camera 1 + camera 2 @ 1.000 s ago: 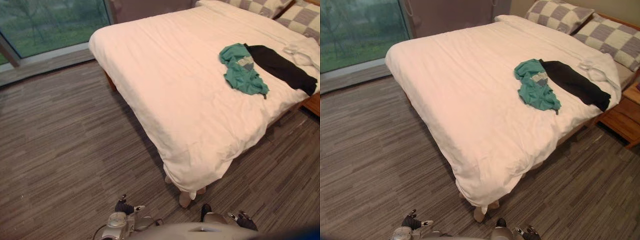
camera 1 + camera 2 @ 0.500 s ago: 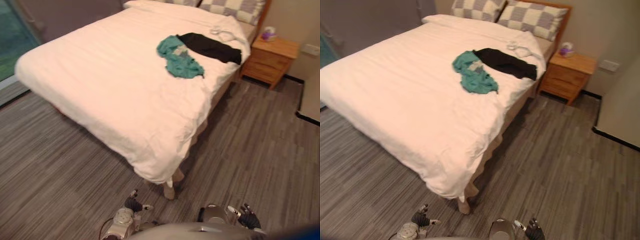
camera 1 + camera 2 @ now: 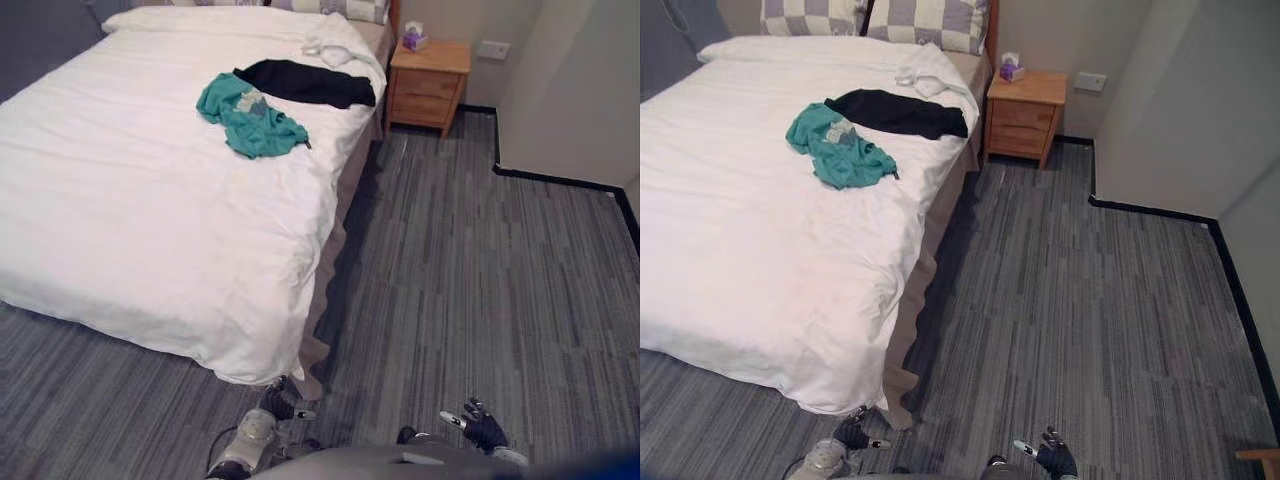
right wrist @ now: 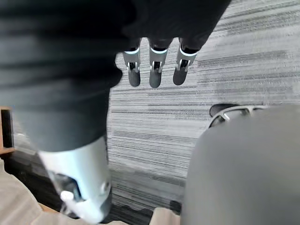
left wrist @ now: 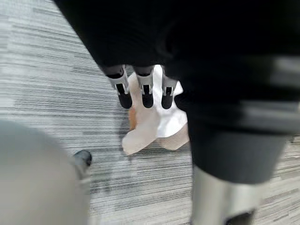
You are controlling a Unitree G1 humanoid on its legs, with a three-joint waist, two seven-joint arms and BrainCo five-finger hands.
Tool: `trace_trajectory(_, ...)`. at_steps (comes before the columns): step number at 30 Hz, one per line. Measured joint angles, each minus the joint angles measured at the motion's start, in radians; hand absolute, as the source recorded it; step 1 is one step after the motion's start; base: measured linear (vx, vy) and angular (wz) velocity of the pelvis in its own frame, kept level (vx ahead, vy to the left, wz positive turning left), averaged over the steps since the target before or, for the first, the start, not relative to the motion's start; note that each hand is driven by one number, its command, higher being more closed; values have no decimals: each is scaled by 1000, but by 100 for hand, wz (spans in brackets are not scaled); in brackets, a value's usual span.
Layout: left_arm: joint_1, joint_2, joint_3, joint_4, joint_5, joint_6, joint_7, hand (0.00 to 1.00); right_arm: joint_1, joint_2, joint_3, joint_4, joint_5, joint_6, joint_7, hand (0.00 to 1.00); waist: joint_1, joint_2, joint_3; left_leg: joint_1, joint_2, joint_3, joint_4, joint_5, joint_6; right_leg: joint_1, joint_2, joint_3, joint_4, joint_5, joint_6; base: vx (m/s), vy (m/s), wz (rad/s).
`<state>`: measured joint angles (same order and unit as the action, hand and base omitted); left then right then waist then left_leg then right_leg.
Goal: Tidy the bed and pick cloth on bed and put in laundry
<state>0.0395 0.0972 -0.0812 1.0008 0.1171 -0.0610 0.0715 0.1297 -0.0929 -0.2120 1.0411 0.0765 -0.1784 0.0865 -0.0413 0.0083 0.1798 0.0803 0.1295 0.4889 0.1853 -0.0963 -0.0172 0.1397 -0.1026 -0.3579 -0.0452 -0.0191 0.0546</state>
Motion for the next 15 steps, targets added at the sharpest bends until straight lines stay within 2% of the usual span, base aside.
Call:
trace_trajectory(1, 3, -10, 8, -5, -23, -24, 0, 0, -23, -10, 14, 21, 2, 25, -7, 0, 15, 4, 0, -36, 1, -147, 56, -22, 0, -29, 5, 46, 9, -4, -1, -151, -79, -99)
trace_trajectory(2, 12, -21, 15, -7, -37, -45, 0, 0, -49, -28, 19, 34, 10, 43, -13, 0, 38, 31, 1, -51, 2, -261, 84, -61, -12, -53, 21, 93, 13, -9, -7, -116, -19, -118)
trace_trajectory(4, 19, -30, 15, -9, -56, -65, 0, 0, -68, -40, 29, 40, 15, 58, -16, 0, 47, 59, 1, -51, 6, -337, 101, -105, -16, -71, 44, 136, 12, -9, -6, -59, 65, -94)
trace_trajectory(5, 20, -36, 13, -2, -68, -73, -1, 0, -68, -43, 29, 31, 36, 71, -20, 0, 40, 82, -1, -48, 16, -372, 96, -164, -23, -79, 68, 161, 8, -4, 0, -23, 127, -76)
trace_trajectory(6, 22, -30, 13, 3, -77, -72, -9, 0, -66, -36, 27, 23, 58, 84, -29, 0, 34, 71, -3, -46, 15, -361, 94, -179, -38, -76, 67, 168, 2, 8, 13, -5, 126, -62)
trace_trajectory(7, 27, -24, 11, 4, -79, -69, -19, 0, -54, -35, 27, 21, 63, 92, -34, 0, 26, 70, -14, -40, 10, -356, 79, -177, -36, -72, 63, 170, -9, 32, 11, 51, 106, -27)
trace_trajectory(8, 25, -20, 11, 4, -89, -56, -33, 0, -28, -28, 23, 23, 91, 105, -50, 0, 25, 43, -18, -19, -4, -343, 50, -166, -40, -70, 50, 177, -12, 45, 13, 48, 52, -10)
trace_trajectory(10, 25, -15, 11, 6, -89, -45, -44, 0, 0, -18, 16, 28, 108, 123, -60, 0, 27, 28, -26, 7, -19, -340, 16, -147, -35, -63, 39, 178, -11, 49, 6, 90, 75, -7)
trace_trajectory(13, 21, -15, 12, 18, -86, -26, -43, 0, 42, -4, -31, 41, 136, 130, -71, 0, 19, 24, -37, 48, -44, -336, -41, -130, -32, -52, 26, 177, -13, 47, 8, 150, 83, -1)
trace_trajectory(14, 15, -20, 55, 45, -85, 76, -22, 0, 33, 32, -66, 74, 134, 139, -73, 0, 25, -14, -83, 125, -91, -364, -167, -58, -14, -12, -7, 124, -51, 72, 25, 98, 51, 0)
trace_trajectory(15, 15, -20, 55, 45, -85, 76, -22, 0, 33, 32, -66, 74, 134, 140, -73, 0, 25, -14, -83, 125, -91, -364, -167, -58, -14, -12, -7, 124, -51, 72, 25, 0, 0, 0)
